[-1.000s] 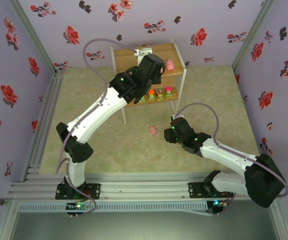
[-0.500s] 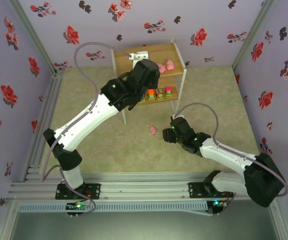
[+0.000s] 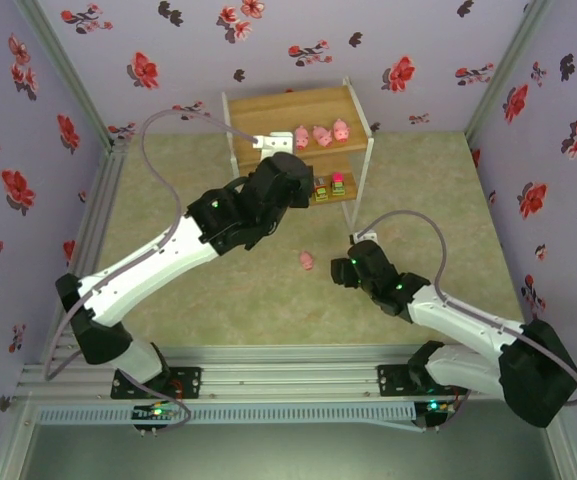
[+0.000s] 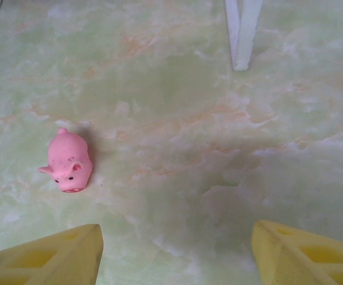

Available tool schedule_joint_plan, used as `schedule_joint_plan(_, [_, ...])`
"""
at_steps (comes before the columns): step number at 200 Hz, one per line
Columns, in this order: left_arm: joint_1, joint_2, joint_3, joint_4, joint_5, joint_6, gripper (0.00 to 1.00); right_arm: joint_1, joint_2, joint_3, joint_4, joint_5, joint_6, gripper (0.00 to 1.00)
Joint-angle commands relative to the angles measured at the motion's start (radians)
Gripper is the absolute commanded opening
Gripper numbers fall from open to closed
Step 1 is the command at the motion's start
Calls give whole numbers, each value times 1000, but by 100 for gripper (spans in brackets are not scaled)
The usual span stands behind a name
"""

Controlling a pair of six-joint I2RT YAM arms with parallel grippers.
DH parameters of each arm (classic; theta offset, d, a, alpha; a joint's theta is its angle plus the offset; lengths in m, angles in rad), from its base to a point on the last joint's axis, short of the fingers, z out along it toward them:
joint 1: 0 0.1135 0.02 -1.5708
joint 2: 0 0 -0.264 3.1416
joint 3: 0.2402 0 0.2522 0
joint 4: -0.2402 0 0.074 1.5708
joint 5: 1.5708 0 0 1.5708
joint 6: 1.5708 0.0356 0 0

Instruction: Place and organize the plastic toys onto the shelf

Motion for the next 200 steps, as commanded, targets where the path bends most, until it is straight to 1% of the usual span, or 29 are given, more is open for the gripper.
schedule_joint_plan(1, [-12, -71, -60, 75, -29, 24, 50, -6, -32, -19, 26, 62, -18, 69])
schedule_joint_plan(62, [-30, -192, -241, 165, -24, 53, 50, 3, -38, -16, 8, 62, 4, 71])
schedule_joint_plan(67, [-31, -200, -251, 170, -23, 57, 50, 5, -38, -16, 5, 88, 5, 72])
schedule_joint_plan(114, [-41, -262, -361, 194, -12, 76, 50, 43, -59, -13, -28, 124, 13, 75])
schedule_joint_plan(146, [-43, -326, -457, 247, 6, 97, 52, 80, -74, -7, -35, 169, 19, 76])
schedule_joint_plan(200, [-55, -374, -556, 272, 27, 113, 53, 159, -37, 24, -39, 270, 22, 78])
